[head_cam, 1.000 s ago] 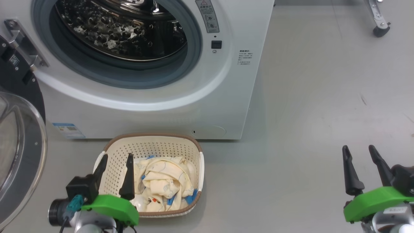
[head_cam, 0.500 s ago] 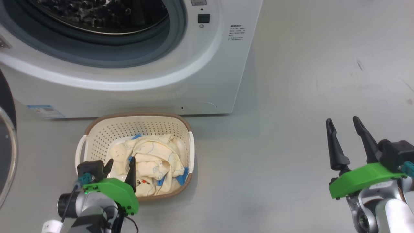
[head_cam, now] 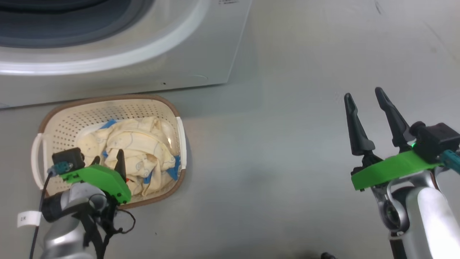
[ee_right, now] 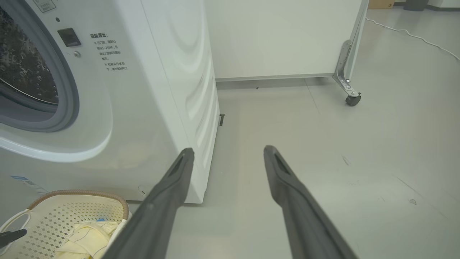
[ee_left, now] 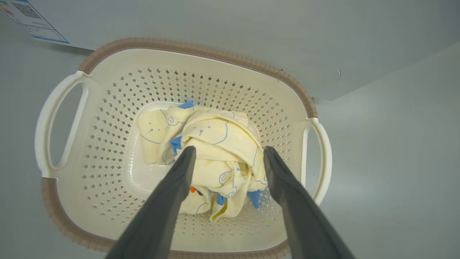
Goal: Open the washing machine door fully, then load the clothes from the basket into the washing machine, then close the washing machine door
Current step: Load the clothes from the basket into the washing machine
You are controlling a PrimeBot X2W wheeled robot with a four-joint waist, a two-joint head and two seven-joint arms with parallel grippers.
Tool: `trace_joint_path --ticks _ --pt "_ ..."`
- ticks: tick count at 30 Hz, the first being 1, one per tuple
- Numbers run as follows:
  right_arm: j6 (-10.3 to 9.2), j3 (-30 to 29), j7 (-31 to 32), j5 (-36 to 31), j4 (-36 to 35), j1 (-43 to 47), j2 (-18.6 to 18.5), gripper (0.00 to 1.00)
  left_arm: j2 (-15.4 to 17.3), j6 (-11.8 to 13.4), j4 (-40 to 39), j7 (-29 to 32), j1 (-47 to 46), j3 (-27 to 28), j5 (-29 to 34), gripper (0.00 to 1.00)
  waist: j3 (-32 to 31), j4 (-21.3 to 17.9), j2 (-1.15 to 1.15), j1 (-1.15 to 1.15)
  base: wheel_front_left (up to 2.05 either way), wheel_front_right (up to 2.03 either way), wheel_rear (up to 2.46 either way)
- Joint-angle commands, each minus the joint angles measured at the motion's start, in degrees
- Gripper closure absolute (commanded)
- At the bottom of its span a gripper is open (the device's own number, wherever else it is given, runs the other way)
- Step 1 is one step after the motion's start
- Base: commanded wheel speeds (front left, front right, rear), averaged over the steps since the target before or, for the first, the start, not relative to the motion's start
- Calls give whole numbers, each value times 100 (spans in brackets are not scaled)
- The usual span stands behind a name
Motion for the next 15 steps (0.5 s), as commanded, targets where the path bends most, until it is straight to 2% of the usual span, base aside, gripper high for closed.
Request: trace_joint_path --ticks 1,15 --pt "-4 124 -99 67 -151 -185 -87 0 260 -28 54 33 -138 176 -63 0 436 -348 0 -1 0 0 0" --pt "-4 393 -570 390 150 -734 -87 0 966 -70 564 665 -1153 123 -268 0 1790 -878 0 -1 0 0 0"
